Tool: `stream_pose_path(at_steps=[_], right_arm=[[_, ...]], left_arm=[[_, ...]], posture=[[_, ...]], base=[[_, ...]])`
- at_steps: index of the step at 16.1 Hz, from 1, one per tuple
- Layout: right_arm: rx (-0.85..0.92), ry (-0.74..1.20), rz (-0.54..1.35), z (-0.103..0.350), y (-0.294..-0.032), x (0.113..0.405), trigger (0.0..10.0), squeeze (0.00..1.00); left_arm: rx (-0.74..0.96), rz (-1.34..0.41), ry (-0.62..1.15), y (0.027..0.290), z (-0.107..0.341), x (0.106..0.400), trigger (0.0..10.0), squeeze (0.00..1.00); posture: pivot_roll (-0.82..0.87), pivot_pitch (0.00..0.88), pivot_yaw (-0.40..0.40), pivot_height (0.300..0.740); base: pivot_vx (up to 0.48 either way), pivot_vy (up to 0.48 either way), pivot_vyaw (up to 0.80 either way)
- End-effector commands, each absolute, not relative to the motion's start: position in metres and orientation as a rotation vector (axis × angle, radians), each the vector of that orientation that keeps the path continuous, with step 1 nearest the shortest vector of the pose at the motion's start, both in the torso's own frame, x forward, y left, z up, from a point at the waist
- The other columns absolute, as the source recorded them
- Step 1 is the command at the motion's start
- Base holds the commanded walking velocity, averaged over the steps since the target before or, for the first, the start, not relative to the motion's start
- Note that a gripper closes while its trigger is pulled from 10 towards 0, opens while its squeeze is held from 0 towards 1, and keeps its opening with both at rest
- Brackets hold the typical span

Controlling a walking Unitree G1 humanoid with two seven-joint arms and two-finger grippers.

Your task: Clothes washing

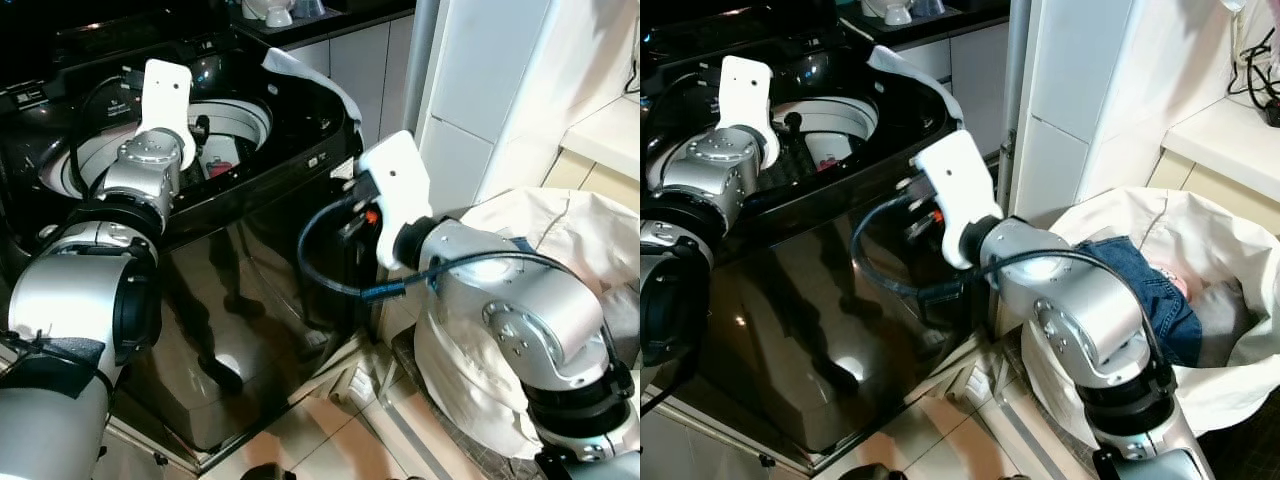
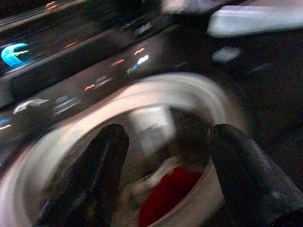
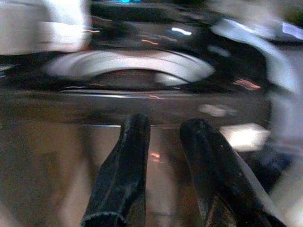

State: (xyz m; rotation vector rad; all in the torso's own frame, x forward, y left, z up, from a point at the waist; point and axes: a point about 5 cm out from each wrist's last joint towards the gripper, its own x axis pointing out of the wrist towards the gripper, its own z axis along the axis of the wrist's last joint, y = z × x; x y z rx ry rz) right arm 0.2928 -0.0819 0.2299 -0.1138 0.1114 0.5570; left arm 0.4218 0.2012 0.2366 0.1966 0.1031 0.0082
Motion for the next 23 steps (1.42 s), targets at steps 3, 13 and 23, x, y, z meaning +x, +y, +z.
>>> stream_pose_path(at_steps=[3,13,23], right_arm=[[-0.03,0.264,0.158,0.195,-0.152,0.319,10.0,1.0],[0.099,0.559,-0.22,0.106,-0.245,0.349,10.0,1.0],[0.189,0.779,-0.221,0.054,-0.25,0.331,10.0,0.0]], left_arm=[[0.08,-0.298,-0.067,0.152,0.237,0.42,10.0,0.0],[0.139,-1.168,-0.132,0.074,0.154,0.317,10.0,0.0],[0.171,-1.235,-0.016,0.075,0.153,0.28,10.0,0.0]], posture=[[-0.1,0.0,0.102,0.74],[-0.07,0.0,0.079,0.74],[-0.01,0.0,0.08,0.74]], base=[[0.0,0.0,0.0],[0.0,0.0,0.0],[0.0,0.0,0.0]])
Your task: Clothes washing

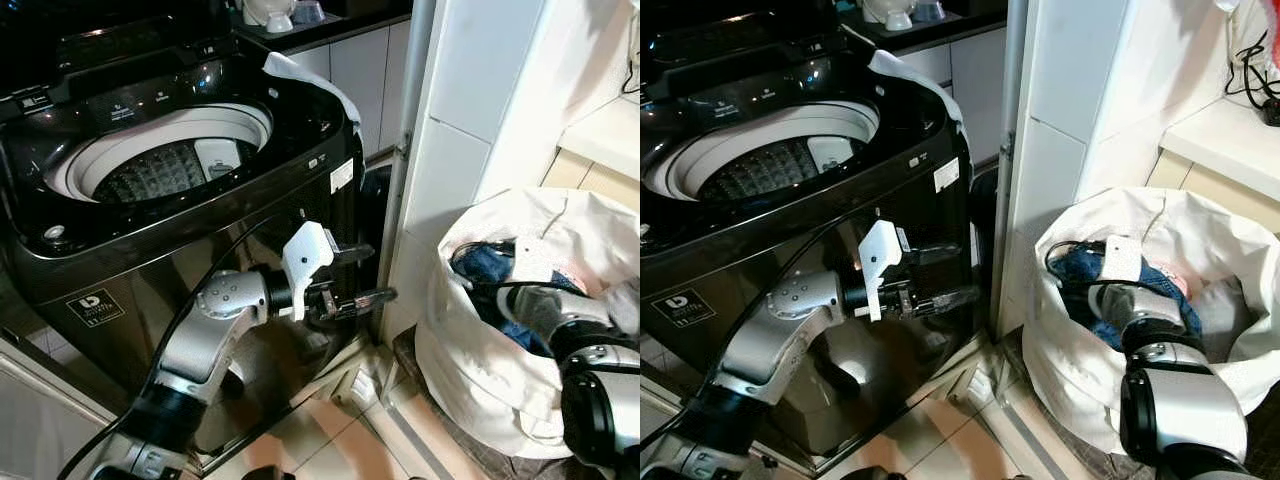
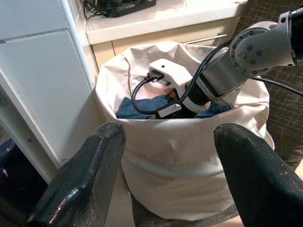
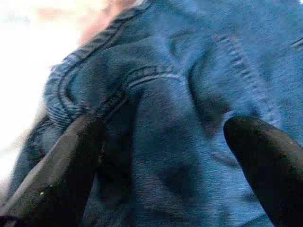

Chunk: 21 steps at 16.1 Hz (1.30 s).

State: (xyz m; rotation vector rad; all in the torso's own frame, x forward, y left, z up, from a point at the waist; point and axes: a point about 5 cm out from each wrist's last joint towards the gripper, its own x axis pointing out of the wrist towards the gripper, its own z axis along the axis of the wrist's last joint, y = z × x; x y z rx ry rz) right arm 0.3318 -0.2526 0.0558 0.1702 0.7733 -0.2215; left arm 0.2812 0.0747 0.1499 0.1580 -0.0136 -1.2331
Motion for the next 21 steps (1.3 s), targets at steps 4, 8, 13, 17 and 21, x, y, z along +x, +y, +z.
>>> stream_pose_path(at_steps=[4,8,13,17,21], right_arm=[[0.173,0.879,-0.239,0.027,-0.249,0.31,10.0,0.0],[0.18,0.872,-0.242,0.022,-0.25,0.306,0.0,0.0],[0.125,0.845,-0.207,0.024,-0.249,0.309,0.0,0.0],[0.115,0.824,-0.197,0.027,-0.249,0.312,0.0,0.0],[0.107,0.809,-0.196,0.029,-0.251,0.313,0.0,0.0]], left_arm=[[0.182,-1.274,0.014,0.077,0.155,0.271,10.0,0.0],[0.181,-1.275,0.033,0.077,0.155,0.267,10.0,0.0],[0.171,-1.275,0.03,0.075,0.157,0.268,10.0,0.0],[0.131,-1.294,0.019,0.075,0.16,0.266,10.0,0.0],[0.13,-1.297,0.012,0.075,0.161,0.267,10.0,0.0]], posture=[[0.01,0.0,0.085,0.74],[0.01,0.0,0.09,0.74],[0.01,0.0,0.085,0.74],[0.01,0.0,0.078,0.74],[0.01,0.0,0.077,0.74]], base=[[0.0,0.0,0.0],[0.0,0.0,0.0],[0.0,0.0,0.0],[0.0,0.0,0.0],[0.0,0.0,0.0]])
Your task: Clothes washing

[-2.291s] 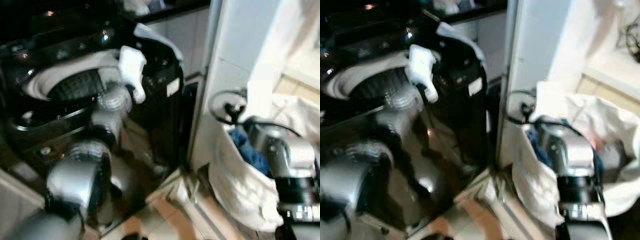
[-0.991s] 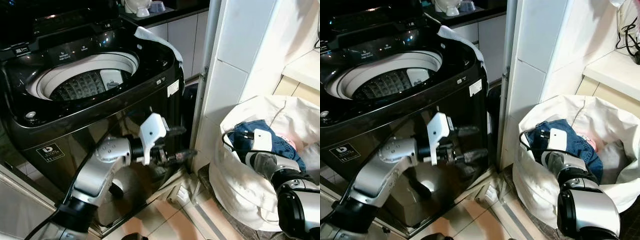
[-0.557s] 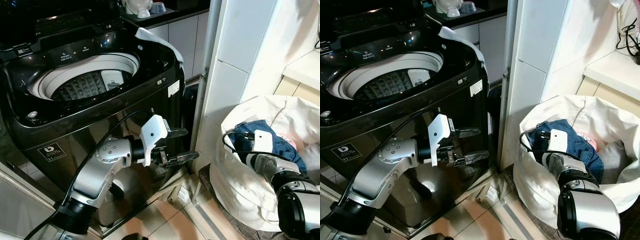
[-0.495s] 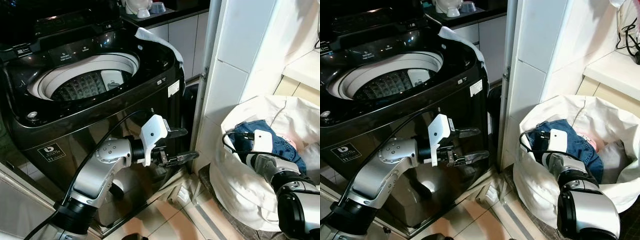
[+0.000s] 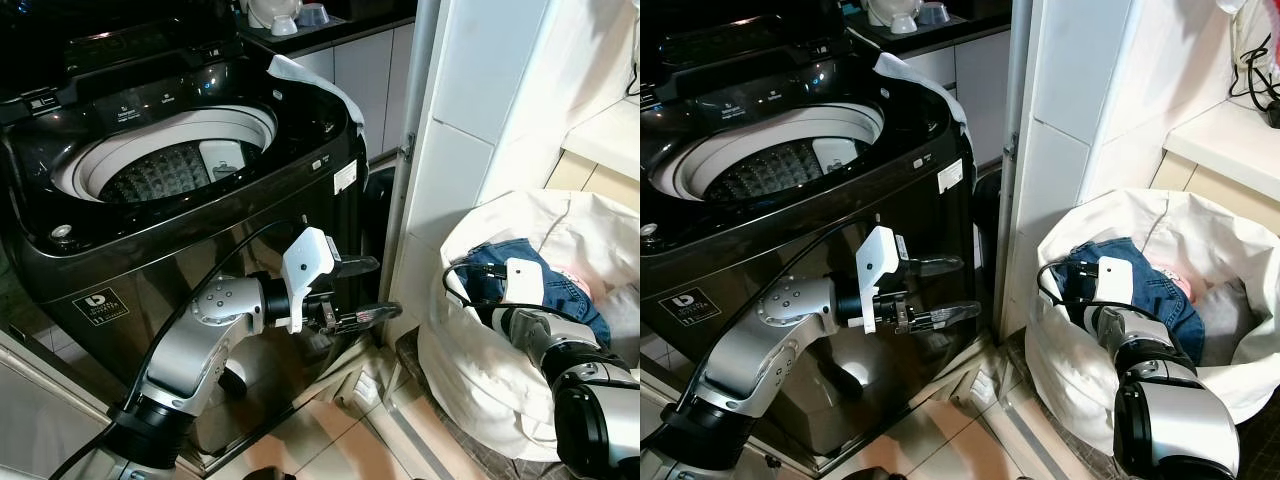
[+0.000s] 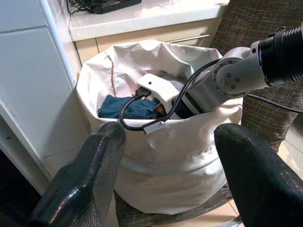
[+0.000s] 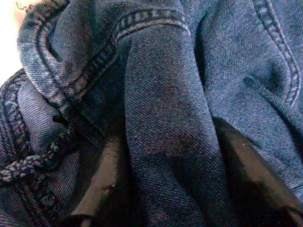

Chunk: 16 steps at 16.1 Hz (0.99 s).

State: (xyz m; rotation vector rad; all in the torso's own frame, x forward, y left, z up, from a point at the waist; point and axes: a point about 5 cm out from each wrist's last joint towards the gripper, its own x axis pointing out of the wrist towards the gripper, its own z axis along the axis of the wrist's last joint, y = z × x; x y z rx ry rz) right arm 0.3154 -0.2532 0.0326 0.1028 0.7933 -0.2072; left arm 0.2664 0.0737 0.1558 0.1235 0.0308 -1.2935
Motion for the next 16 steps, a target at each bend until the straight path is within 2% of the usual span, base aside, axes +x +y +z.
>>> stream_pose_path(at_steps=[1,7,12,14,16], right_arm=[[0.106,0.806,-0.195,0.029,-0.251,0.313,0.0,0.0],[0.094,0.764,-0.211,0.035,-0.256,0.317,0.0,0.0],[0.112,0.614,-0.192,0.066,-0.261,0.338,0.0,0.0],[0.117,0.471,-0.166,0.098,-0.265,0.35,0.0,0.0],[0.021,0.283,-0.107,0.151,-0.262,0.354,0.0,0.0]], left_arm=[[0.13,-1.295,0.012,0.075,0.161,0.267,10.0,0.0],[0.134,-1.3,0.01,0.073,0.161,0.269,10.0,0.0],[0.14,-1.252,-0.013,0.078,0.163,0.273,10.0,0.0],[0.125,-1.209,-0.034,0.081,0.166,0.276,10.0,0.0],[0.107,-1.156,-0.07,0.082,0.172,0.282,10.0,0.0]], posture=[[0.01,0.0,0.077,0.74],[0.0,0.0,0.085,0.74],[0.0,0.0,0.074,0.74],[-0.02,0.0,0.077,0.74],[-0.03,0.0,0.084,0.74]], base=[[0.0,0.0,0.0],[0.0,0.0,0.0],[0.0,0.0,0.0],[0.0,0.0,0.0],[0.0,0.0,0.0]])
